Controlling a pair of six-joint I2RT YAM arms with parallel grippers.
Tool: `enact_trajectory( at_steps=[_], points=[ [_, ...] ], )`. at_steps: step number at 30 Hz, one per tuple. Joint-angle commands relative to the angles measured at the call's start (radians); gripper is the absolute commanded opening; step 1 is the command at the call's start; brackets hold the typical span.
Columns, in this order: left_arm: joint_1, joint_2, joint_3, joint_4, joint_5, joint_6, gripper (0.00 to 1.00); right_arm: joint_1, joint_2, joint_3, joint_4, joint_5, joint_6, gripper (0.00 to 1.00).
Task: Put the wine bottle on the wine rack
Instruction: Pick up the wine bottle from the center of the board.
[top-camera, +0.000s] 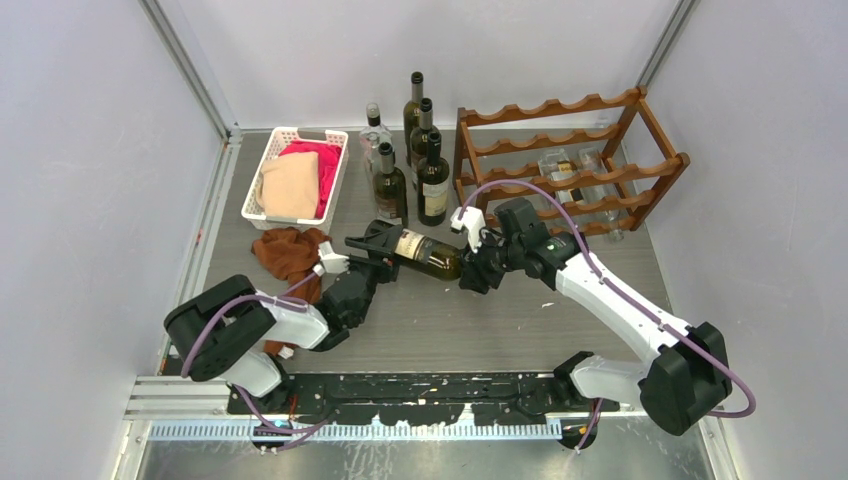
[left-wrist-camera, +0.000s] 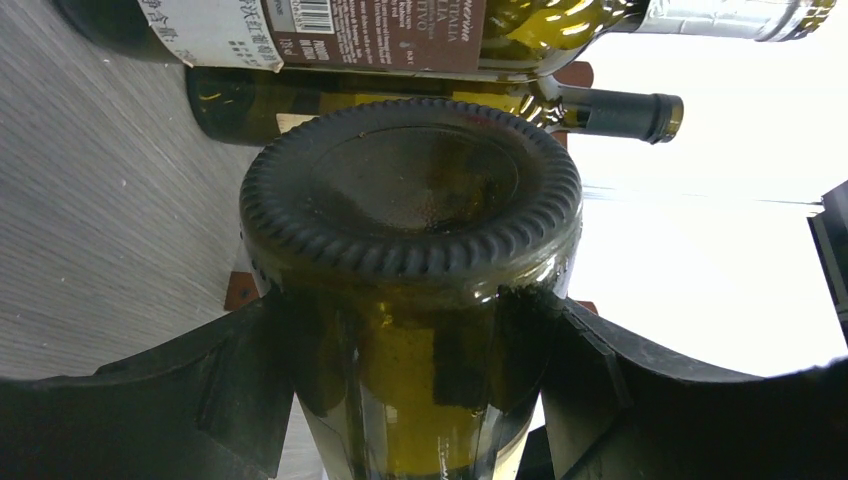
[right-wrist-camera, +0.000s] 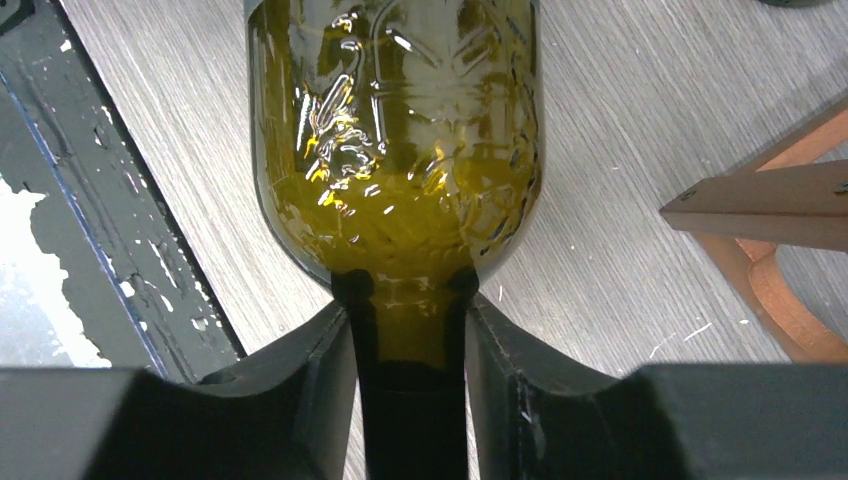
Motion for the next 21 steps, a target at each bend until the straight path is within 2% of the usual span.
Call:
enact_trajectory(
  at_steps=[1, 7, 11, 13, 16, 18, 20, 21],
  points=[
    [0.002, -0.072, 0.061, 0.116, -0.042, 0.000, 0.00, -0.001, 0.006, 0.037, 0.046, 0.014, 0.022, 0.45],
    [0.002, -0.054, 0.063, 0.148, -0.030, -0.022, 0.00, -0.002, 0.025, 0.040, 0.047, -0.009, 0.029, 0.48],
    [0.001, -0.047, 0.061, 0.167, -0.027, -0.027, 0.00, -0.001, 0.023, 0.036, 0.057, -0.017, 0.036, 0.44],
    [0.001, -0.048, 0.059, 0.168, -0.030, -0.025, 0.00, -0.001, 0.024, 0.036, 0.057, -0.020, 0.036, 0.34],
    [0.001, -0.049, 0.056, 0.178, -0.030, -0.023, 0.00, -0.001, 0.025, 0.045, 0.045, -0.029, 0.035, 0.11],
    [0.001, -0.048, 0.054, 0.189, -0.026, -0.012, 0.00, -0.002, 0.022, 0.054, 0.028, -0.042, 0.032, 0.03],
    [0.001, -0.049, 0.050, 0.197, -0.019, -0.006, 0.08, -0.010, 0.012, 0.058, 0.024, -0.056, 0.030, 0.01],
    [0.001, -0.048, 0.048, 0.198, -0.014, -0.005, 0.18, -0.015, 0.005, 0.056, 0.026, -0.064, 0.033, 0.01]
  ],
)
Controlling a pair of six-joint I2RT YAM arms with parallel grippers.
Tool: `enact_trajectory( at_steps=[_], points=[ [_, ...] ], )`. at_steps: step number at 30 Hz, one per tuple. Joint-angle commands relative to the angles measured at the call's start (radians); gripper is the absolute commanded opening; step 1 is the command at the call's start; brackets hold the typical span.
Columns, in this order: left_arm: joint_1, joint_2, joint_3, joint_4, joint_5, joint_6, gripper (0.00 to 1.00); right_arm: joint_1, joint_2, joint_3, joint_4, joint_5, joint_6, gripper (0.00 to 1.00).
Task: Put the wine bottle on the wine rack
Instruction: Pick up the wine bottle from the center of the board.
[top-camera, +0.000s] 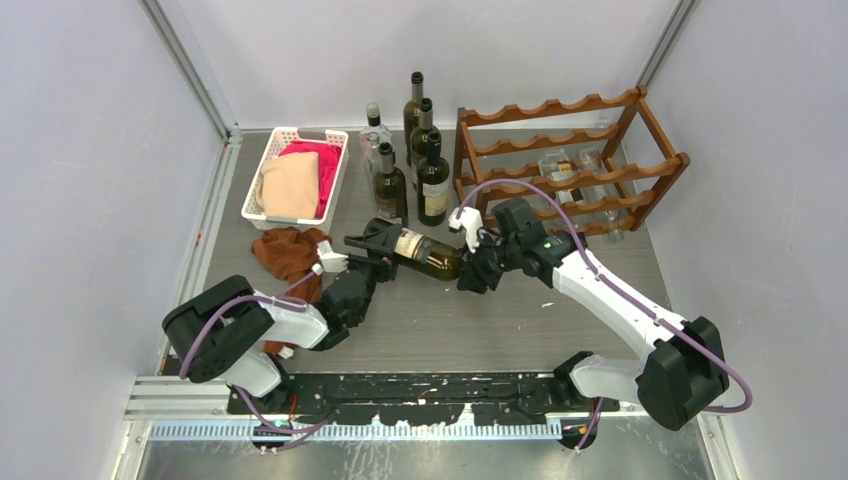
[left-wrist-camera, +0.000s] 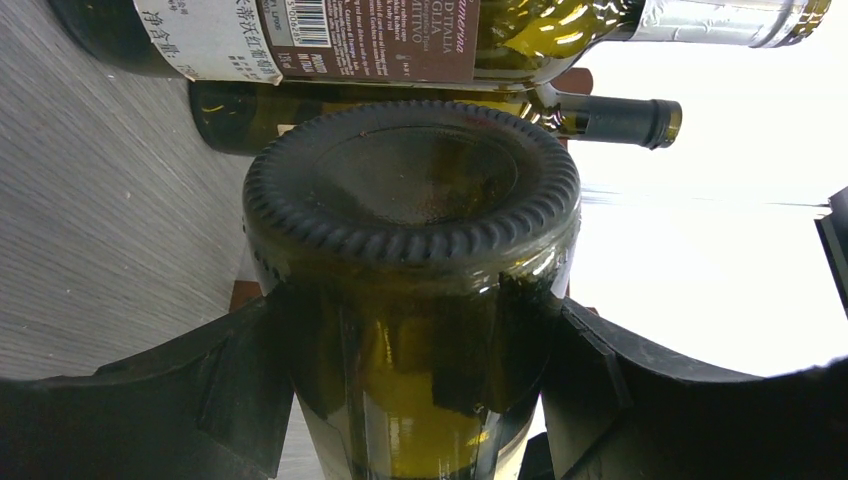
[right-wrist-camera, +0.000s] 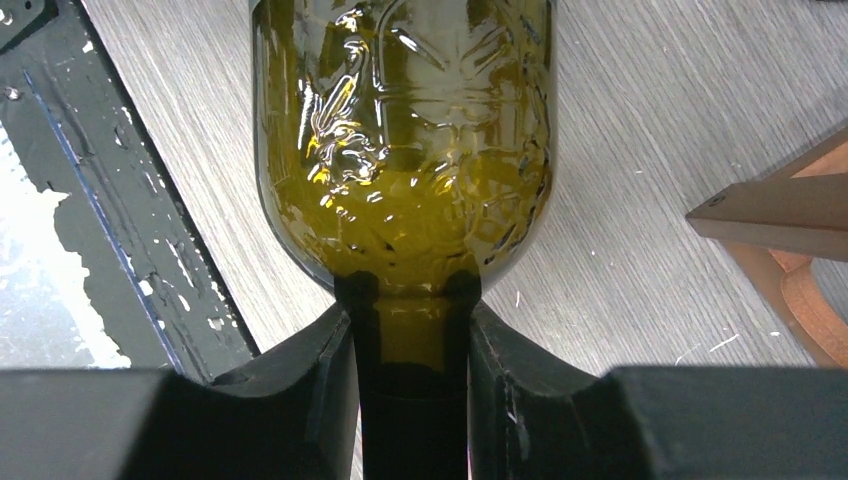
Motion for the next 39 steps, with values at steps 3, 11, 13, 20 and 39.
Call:
enact_trajectory(
  at_steps=[3, 11, 13, 20, 39],
  points=[
    [-0.003, -0.032, 0.036, 0.216, 0.020, -0.027, 0.42, -0.032, -0.044, 0.052, 0.025, -0.064, 0.017, 0.01],
    [-0.029, -0.026, -0.009, 0.213, 0.037, -0.037, 0.80, -0.075, -0.090, 0.041, 0.038, -0.151, 0.034, 0.01],
    [-0.034, -0.034, -0.031, 0.210, 0.035, -0.038, 0.83, -0.084, -0.094, 0.043, 0.033, -0.171, 0.033, 0.01],
    [-0.038, -0.118, -0.120, 0.146, 0.026, -0.037, 0.86, -0.112, -0.108, 0.048, -0.001, -0.237, 0.005, 0.01],
    [-0.032, -1.151, -0.137, -0.843, 0.242, 0.672, 1.00, -0.287, -0.149, 0.136, -0.444, -0.433, -0.471, 0.01]
  ],
)
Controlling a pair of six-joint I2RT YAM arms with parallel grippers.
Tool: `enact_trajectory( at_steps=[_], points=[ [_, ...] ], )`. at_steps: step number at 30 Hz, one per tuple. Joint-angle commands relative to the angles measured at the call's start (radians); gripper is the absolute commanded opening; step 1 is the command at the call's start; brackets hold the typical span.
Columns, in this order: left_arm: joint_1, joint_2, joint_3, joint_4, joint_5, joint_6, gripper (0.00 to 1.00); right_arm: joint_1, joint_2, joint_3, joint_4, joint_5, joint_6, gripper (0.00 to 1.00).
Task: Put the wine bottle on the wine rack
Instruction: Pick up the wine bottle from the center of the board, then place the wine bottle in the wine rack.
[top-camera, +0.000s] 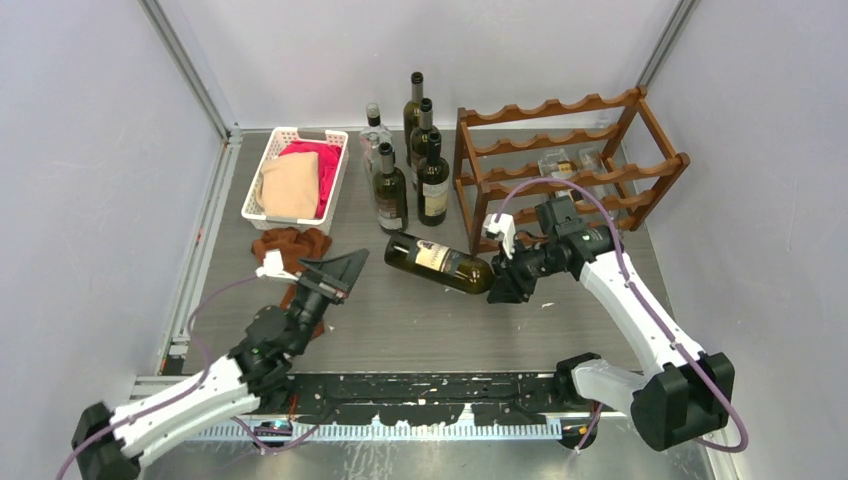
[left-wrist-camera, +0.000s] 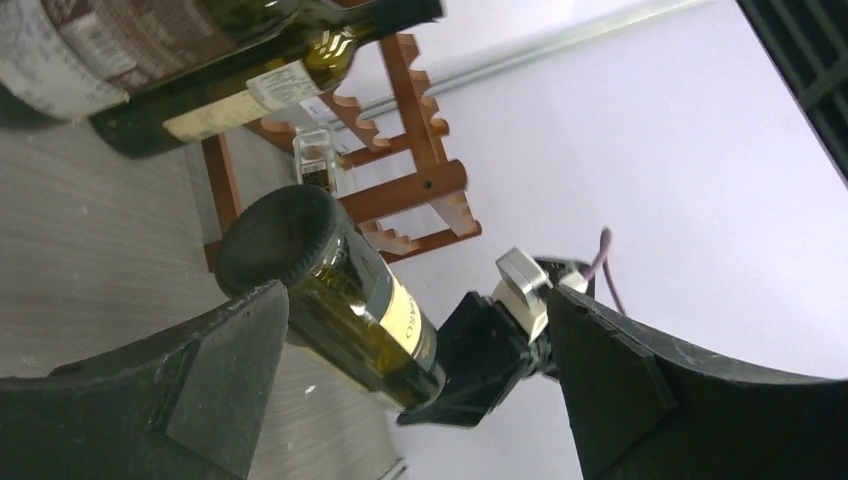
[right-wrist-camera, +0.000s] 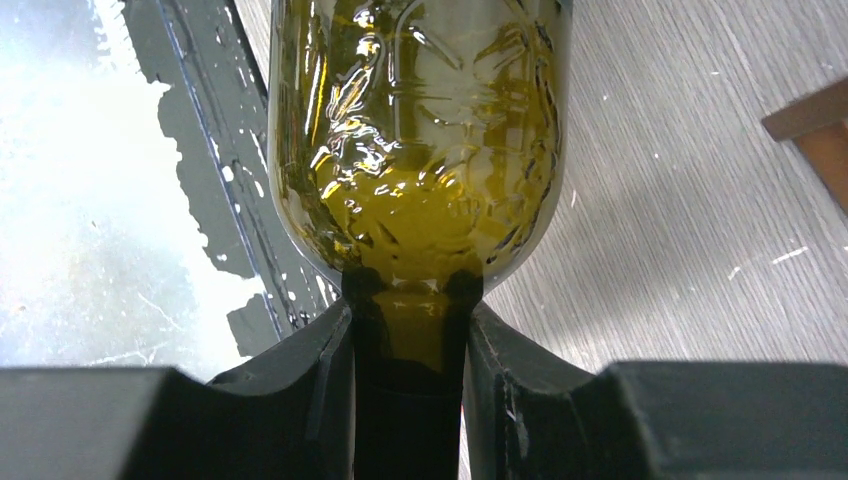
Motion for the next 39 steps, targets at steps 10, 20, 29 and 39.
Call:
enact_trajectory(
  at_steps=[10, 20, 29, 39],
  points=[
    [0.009, -0.212, 0.378, -0.886, 0.210, 0.645, 1.00, -0.070, -0.153, 0.086, -0.260, 0.010, -0.336, 0.01],
    [0.021, 0.088, 0.750, -1.199, 0.197, 1.032, 1.00, -0.182, -0.187, 0.077, -0.409, 0.140, -0.464, 0.01],
    [0.021, 0.094, 0.638, -1.199, 0.110, 1.190, 1.00, -0.430, -0.137, 0.063, -0.556, 0.163, -0.690, 0.01],
    [0.025, 0.100, 0.628, -1.224, 0.124, 1.191, 1.00, -0.720, -0.054, 0.079, -0.654, 0.176, -0.928, 0.01]
  ],
)
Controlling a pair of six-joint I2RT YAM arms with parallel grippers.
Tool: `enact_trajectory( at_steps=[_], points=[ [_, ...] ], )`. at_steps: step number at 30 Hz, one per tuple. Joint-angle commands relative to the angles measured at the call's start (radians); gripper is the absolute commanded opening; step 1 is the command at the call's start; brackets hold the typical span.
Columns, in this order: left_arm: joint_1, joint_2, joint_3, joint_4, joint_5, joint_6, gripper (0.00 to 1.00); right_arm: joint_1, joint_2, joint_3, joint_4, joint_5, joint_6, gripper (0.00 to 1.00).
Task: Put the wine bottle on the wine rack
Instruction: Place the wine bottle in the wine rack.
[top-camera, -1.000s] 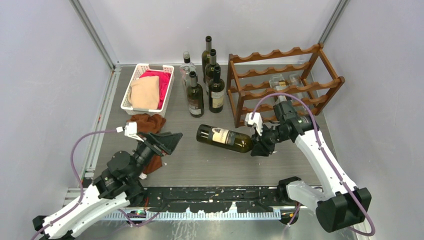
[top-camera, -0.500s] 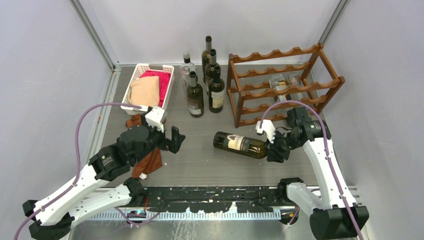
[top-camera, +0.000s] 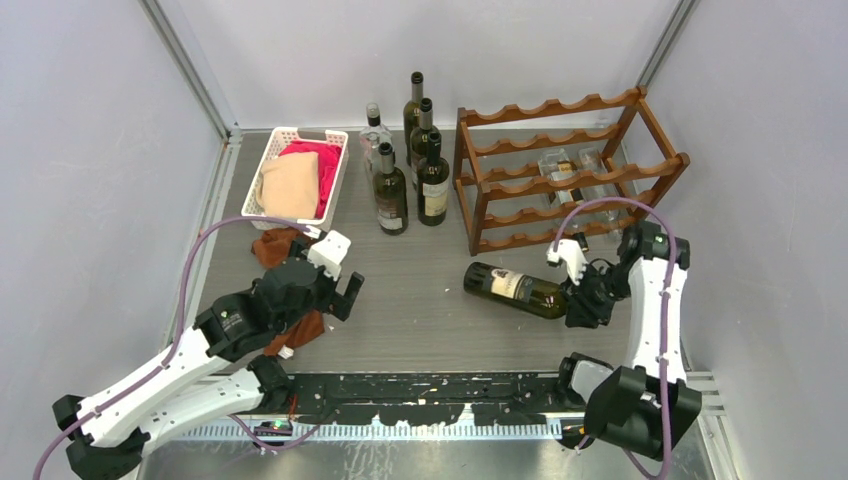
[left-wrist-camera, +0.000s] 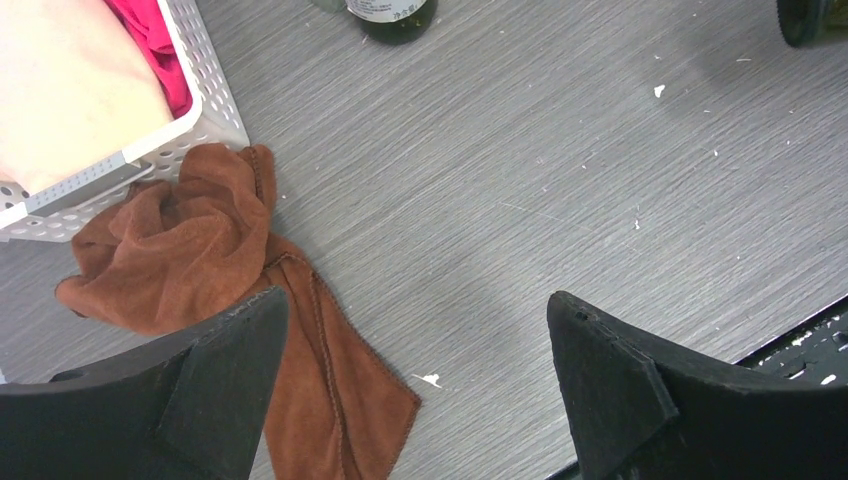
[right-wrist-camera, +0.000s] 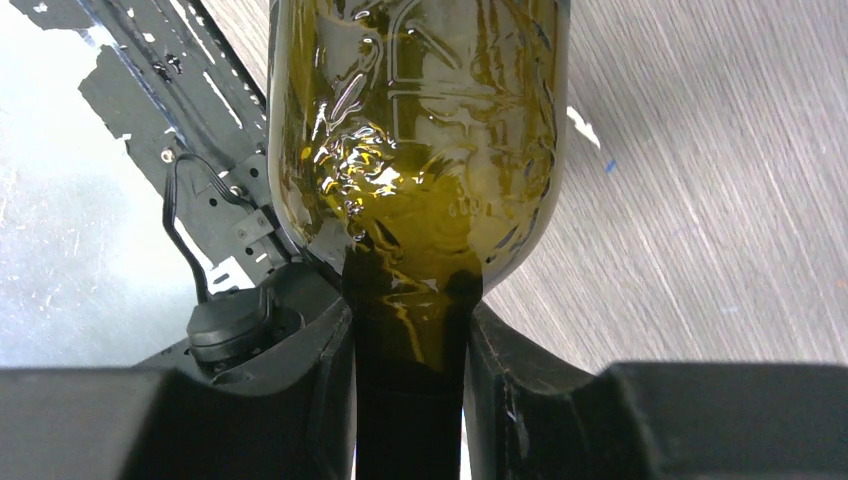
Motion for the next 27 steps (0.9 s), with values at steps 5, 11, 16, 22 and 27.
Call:
enact_trajectory(
  at_steps=[5, 11, 16, 22, 27],
  points=[
    [0.011, -0.028, 0.002, 0.018, -0.003, 0.024, 1.00, -0.281, 0.103, 0.080, -0.102, -0.093, -0.282, 0.01],
    [0.018, -0.030, 0.000, 0.022, 0.011, 0.027, 1.00, -0.443, 0.217, 0.148, -0.091, -0.138, -0.323, 0.01],
    [0.024, -0.033, -0.001, 0.025, 0.021, 0.030, 1.00, -0.478, 0.247, 0.143, -0.026, -0.145, -0.287, 0.01],
    [0.027, -0.033, -0.003, 0.027, 0.030, 0.032, 1.00, -0.484, 0.244, 0.112, 0.088, -0.156, -0.189, 0.01],
    [0.029, -0.035, -0.005, 0.030, 0.034, 0.033, 1.00, -0.485, 0.259, 0.104, 0.167, -0.158, -0.104, 0.01]
  ],
)
